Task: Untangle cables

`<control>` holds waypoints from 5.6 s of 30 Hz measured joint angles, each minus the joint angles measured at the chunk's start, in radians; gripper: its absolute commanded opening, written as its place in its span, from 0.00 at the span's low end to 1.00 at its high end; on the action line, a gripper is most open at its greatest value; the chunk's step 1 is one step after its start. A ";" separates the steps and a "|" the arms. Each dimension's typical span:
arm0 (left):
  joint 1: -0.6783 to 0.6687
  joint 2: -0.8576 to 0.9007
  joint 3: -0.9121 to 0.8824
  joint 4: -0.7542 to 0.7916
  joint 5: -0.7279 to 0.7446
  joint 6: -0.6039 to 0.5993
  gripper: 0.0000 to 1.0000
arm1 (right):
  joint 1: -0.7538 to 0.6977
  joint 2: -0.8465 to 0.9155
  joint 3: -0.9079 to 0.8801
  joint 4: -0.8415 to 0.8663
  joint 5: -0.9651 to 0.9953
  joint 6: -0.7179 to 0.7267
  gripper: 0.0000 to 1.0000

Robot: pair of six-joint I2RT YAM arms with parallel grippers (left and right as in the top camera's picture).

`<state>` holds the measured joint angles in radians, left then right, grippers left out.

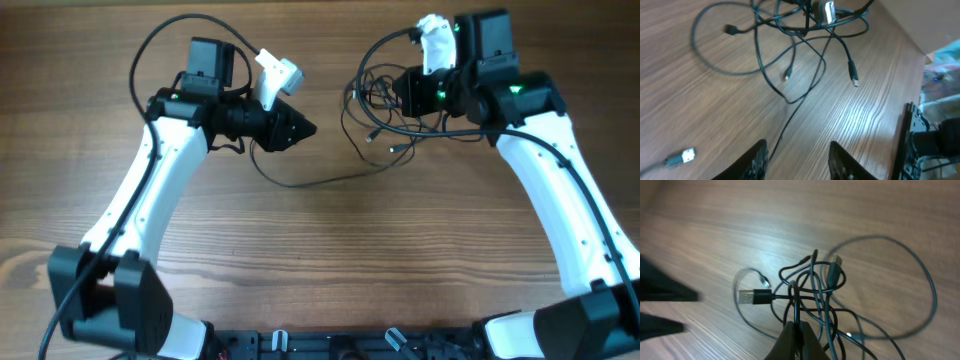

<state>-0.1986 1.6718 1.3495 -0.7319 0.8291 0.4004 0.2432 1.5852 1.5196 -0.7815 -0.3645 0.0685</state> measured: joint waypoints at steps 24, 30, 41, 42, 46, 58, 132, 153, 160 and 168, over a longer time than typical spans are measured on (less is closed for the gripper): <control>-0.083 0.128 0.000 0.405 0.292 0.051 0.40 | 0.000 -0.097 0.007 -0.002 -0.280 0.085 0.05; -0.083 0.138 0.000 0.468 0.292 0.051 0.40 | 0.000 -0.127 0.007 -0.010 -0.295 0.085 0.04; -0.083 0.138 0.000 0.479 0.292 0.055 0.43 | 0.000 -0.127 0.007 -0.019 -0.309 0.089 0.05; -0.083 0.138 0.000 0.480 0.291 0.056 0.45 | 0.000 -0.127 0.007 -0.020 -0.309 0.088 0.04; -0.083 0.138 0.000 0.492 0.282 0.055 0.53 | 0.000 -0.127 0.007 -0.023 -0.309 0.089 0.04; -0.083 0.138 0.000 0.489 0.043 0.055 0.55 | 0.000 -0.127 0.007 -0.023 -0.316 0.088 0.04; 0.206 -0.251 0.000 0.234 0.056 -0.025 0.11 | 0.182 0.212 -0.112 0.059 0.137 0.012 0.57; 0.206 -0.251 0.000 0.219 0.056 -0.040 0.25 | 0.341 0.409 -0.113 0.185 0.165 0.059 0.57; 0.206 -0.251 0.000 0.209 0.056 -0.040 0.26 | 0.341 0.409 -0.113 0.189 0.216 0.048 0.46; 0.206 -0.251 0.000 0.185 0.056 -0.040 0.28 | 0.341 0.430 -0.113 0.189 0.220 0.043 0.46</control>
<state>0.0074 1.4208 1.3495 -0.5465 0.8848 0.3603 0.5838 2.0151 1.4067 -0.5922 -0.1448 0.1116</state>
